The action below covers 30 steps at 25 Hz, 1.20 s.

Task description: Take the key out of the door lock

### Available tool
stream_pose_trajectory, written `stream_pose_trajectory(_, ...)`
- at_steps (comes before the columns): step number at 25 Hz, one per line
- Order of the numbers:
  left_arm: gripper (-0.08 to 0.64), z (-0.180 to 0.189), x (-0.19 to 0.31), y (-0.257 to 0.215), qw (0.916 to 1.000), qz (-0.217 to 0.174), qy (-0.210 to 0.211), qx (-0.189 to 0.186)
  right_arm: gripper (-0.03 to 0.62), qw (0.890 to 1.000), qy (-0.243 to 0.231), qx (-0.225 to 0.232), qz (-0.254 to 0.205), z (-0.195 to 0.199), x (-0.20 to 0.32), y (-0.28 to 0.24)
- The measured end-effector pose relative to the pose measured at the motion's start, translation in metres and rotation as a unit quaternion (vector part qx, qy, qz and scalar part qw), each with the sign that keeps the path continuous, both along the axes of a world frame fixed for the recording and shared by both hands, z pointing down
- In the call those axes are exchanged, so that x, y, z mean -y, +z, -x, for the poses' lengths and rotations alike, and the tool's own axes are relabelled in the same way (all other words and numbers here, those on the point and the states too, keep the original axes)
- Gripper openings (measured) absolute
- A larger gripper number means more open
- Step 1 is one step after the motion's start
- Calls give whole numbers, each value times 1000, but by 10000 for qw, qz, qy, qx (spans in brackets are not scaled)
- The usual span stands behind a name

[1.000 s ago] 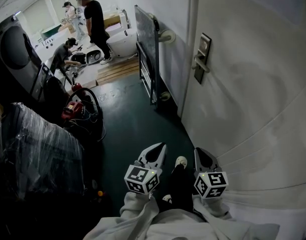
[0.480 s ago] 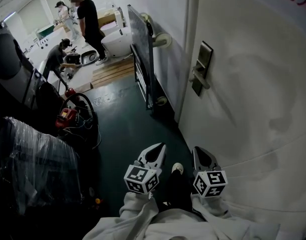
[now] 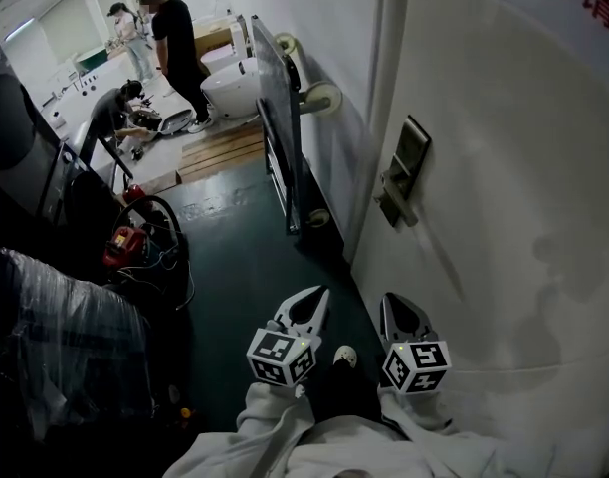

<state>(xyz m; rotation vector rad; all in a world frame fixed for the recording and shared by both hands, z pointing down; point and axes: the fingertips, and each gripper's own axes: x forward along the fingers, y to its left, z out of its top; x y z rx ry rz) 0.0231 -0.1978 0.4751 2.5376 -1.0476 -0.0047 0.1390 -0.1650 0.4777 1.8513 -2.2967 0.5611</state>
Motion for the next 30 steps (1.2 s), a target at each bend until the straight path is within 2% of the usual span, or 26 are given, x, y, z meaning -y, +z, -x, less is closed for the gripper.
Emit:
stream_pose_trajectory(13,14,-41,66,-3,10000,-94,28,18,52,10000,1,10,-96,-40,66,-2)
stream_pose_trajectory(23,14,-61,82,6,9998,-49,188,-26,52,9999,58,7,-119,-50,80,5)
stream_pose_trajectory(30,14,-68,80,16,9991,124,367,-166,52,9998,174,-9,-81,-50,78,12)
